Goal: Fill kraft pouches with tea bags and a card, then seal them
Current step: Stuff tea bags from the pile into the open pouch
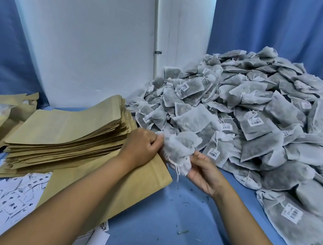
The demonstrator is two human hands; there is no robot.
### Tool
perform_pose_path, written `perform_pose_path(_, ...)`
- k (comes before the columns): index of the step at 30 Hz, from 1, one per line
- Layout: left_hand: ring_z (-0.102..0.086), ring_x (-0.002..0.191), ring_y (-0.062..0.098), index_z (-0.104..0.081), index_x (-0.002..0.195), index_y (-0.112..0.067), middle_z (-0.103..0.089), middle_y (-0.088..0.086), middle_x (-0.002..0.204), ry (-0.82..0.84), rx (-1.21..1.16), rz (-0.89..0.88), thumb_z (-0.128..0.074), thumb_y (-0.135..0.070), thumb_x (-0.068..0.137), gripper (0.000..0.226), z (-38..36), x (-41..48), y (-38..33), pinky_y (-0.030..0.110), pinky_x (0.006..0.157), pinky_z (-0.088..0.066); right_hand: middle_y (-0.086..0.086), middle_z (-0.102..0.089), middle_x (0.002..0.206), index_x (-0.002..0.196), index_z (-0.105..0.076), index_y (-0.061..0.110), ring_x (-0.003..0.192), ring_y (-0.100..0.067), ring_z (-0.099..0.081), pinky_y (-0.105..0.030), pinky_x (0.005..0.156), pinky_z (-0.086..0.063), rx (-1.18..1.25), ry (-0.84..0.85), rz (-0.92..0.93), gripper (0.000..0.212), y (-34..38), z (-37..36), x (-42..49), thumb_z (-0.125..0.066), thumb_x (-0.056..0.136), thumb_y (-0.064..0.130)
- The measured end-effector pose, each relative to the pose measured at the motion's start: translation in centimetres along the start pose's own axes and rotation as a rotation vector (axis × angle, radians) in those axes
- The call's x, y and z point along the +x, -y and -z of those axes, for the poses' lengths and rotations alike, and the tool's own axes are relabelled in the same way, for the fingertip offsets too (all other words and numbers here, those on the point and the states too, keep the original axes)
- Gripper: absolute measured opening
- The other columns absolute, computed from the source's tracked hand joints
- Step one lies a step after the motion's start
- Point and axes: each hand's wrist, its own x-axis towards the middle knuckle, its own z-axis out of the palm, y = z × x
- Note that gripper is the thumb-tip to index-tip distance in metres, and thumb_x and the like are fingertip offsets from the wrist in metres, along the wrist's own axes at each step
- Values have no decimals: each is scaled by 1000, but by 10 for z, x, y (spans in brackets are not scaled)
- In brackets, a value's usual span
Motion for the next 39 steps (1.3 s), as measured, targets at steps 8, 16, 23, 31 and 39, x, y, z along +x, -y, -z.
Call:
perform_pose_path(8, -41, 42, 21, -47, 44, 0, -42, 5, 42, 20, -130, -149, -38, -30, 87, 53, -2, -7, -22, 30, 49, -35, -1, -62, 114, 121, -57, 7, 105, -5, -58, -18, 88, -46, -1030, -132, -47, 26, -39, -51, 24, -47, 97, 8)
perform_pose_path(16, -34, 40, 20, -41, 42, -5, -39, 9, 41, -8, 26, -181, -36, -33, 86, 53, 8, -13, -7, 28, 47, -27, 6, -68, 94, 91, -67, 24, 89, -9, -62, -32, 77, -48, -1146, -504, 461, 13, -8, -28, 24, -59, 86, 15)
perform_pose_path(23, -28, 42, 17, -32, 45, -16, -36, 7, 39, 18, 12, -198, -36, -32, 87, 45, -4, -9, -17, 35, 43, -36, -10, -8, 158, 143, -31, 35, 142, -44, -6, -55, 112, -14, -2099, -832, -311, 59, 32, 79, 9, -56, 90, 43)
perform_pose_path(31, -29, 41, 16, -36, 42, -8, -34, 3, 40, 45, 41, -189, -37, -32, 89, 53, -19, -6, -22, 24, 53, -19, -20, -61, 102, 104, -61, 1, 95, -34, -57, -31, 71, -38, -1931, -997, 164, 29, 24, 77, 7, -44, 83, -10)
perform_pose_path(39, -26, 45, 18, -31, 46, -16, -27, -3, 44, 79, 30, -137, -38, -32, 88, 46, -12, -5, -24, 34, 48, -28, -21, -17, 154, 141, -35, 11, 142, -41, -11, -50, 116, -7, -2111, -1028, -23, 59, 15, 46, 5, -58, 89, 28)
